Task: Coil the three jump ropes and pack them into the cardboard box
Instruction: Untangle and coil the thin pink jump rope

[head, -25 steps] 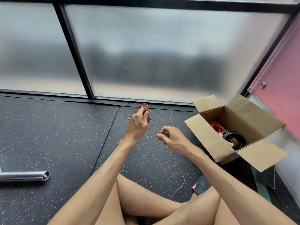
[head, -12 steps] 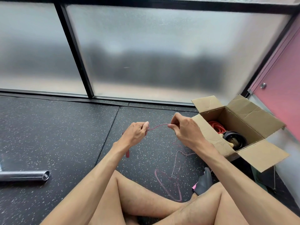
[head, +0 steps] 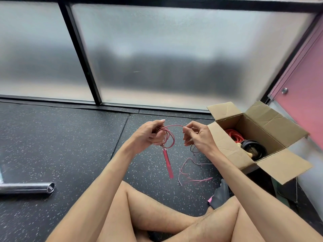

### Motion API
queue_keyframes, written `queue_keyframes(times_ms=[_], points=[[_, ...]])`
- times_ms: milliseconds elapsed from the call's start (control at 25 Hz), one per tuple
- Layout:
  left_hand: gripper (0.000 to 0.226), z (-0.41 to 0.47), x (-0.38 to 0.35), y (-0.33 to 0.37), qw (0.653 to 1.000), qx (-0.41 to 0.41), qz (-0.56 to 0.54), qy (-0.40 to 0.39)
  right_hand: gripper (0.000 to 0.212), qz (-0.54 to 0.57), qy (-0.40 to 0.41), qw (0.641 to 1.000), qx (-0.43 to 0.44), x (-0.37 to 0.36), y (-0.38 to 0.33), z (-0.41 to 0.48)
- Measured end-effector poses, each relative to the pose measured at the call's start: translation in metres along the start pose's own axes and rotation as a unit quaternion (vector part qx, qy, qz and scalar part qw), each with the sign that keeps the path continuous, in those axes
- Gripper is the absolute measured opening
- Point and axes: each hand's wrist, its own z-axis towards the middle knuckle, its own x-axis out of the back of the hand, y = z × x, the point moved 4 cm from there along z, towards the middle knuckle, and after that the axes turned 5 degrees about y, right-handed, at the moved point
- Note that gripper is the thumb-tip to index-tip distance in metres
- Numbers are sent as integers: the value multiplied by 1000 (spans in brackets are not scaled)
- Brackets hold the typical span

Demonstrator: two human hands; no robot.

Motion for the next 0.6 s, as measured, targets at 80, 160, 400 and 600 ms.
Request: queue_keyframes(times_ms=[80,160,400,600], points=[[54,2,-6,6,998,-6,-59,-8,20,40,-18,998,-37,-7,6,-4],[45,4,-9,11,992,-20,-126,14,24,68,-47,994,-75,-17,12,-10],[38,8,5,18,959,-157,-191,142,20,107,-137,972,-158,-41,27,-30],[35,19,18,10,930,-235,-103,261,19,92,-163,969,-159,-52,17,-37]])
